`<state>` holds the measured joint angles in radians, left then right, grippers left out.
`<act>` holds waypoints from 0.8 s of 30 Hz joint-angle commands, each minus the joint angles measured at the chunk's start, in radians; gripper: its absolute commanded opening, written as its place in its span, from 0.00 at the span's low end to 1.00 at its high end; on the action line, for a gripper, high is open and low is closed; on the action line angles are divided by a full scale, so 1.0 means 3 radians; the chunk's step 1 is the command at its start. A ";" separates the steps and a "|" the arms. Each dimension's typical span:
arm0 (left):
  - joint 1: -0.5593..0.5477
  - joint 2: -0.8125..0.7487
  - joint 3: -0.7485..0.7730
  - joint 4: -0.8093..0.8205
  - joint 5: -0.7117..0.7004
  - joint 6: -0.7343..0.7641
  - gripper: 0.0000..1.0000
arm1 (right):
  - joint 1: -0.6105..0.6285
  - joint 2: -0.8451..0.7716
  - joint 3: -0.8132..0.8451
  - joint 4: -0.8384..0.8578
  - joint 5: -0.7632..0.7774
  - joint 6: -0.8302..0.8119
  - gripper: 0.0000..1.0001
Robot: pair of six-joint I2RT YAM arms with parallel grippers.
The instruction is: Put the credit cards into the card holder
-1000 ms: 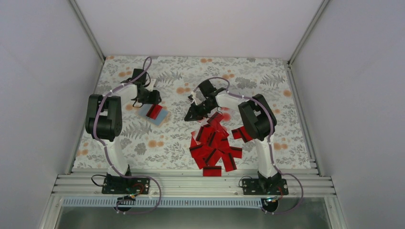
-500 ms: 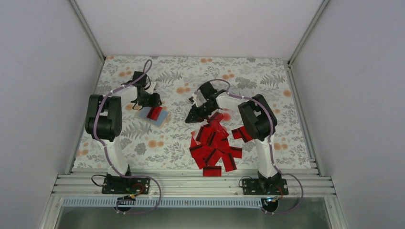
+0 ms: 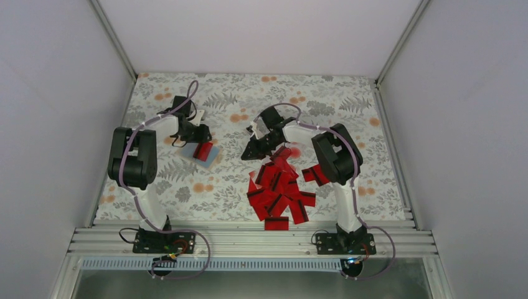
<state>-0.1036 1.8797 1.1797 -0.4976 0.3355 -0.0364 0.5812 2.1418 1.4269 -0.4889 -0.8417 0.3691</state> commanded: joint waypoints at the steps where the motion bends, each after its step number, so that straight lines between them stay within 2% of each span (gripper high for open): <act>1: -0.0036 -0.0152 -0.0063 0.0009 0.0095 0.0046 0.47 | -0.0012 -0.0161 -0.0072 0.0093 -0.0052 0.0017 0.11; 18: -0.0187 -0.0139 -0.0110 -0.0025 0.0159 0.0124 0.47 | -0.0013 -0.0159 -0.0072 0.0003 -0.0093 -0.0062 0.11; 24: -0.0253 -0.0092 0.0033 -0.0047 0.0033 0.0100 0.59 | -0.0012 -0.0163 -0.0053 -0.0060 -0.0098 -0.0115 0.11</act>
<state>-0.1661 1.8557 1.1492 -0.5037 0.3561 -0.0154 0.5812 2.1418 1.4109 -0.4900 -0.8612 0.3634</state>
